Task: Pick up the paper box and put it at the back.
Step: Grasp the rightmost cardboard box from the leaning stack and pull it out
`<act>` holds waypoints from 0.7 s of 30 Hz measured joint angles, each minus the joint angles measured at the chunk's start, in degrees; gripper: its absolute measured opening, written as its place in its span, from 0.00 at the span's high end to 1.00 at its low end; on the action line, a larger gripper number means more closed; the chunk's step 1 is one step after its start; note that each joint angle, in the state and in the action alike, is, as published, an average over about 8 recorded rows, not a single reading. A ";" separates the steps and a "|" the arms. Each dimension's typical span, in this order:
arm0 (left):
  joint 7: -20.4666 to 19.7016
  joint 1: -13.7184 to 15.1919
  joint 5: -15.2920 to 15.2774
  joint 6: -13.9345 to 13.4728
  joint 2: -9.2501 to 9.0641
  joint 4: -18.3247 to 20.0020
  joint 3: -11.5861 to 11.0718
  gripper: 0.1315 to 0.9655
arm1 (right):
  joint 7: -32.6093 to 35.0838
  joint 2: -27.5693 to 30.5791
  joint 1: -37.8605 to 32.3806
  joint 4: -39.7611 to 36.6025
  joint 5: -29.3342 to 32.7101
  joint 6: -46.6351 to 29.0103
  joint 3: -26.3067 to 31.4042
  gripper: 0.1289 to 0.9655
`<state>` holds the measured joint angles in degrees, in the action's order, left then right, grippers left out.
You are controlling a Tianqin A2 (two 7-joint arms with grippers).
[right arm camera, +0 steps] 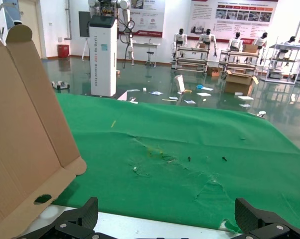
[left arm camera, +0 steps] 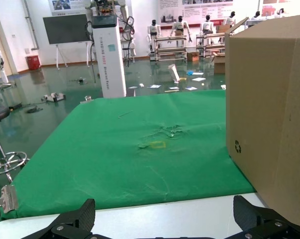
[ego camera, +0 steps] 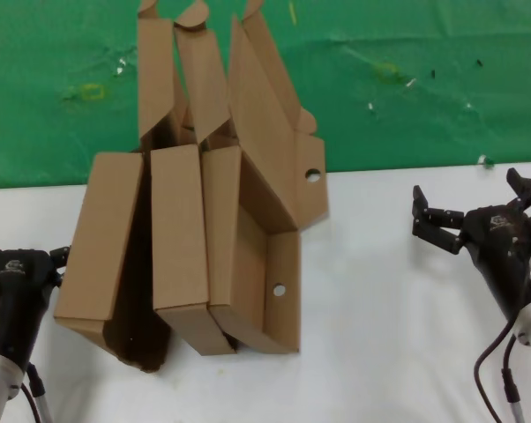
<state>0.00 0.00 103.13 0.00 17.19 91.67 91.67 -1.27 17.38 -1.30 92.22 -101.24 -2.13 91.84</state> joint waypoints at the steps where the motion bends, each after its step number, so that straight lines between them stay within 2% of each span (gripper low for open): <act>1: 0.00 0.00 0.00 0.00 0.00 0.00 0.00 0.00 | 0.00 0.00 0.00 0.00 0.00 0.00 0.00 0.00; 21: 0.00 0.00 0.00 0.00 0.00 0.00 0.00 0.00 | 0.00 0.00 0.00 0.00 0.00 0.00 0.00 0.00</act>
<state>0.00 0.00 103.13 0.00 17.19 91.67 91.67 -1.27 17.38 -1.30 92.22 -101.24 -2.13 91.84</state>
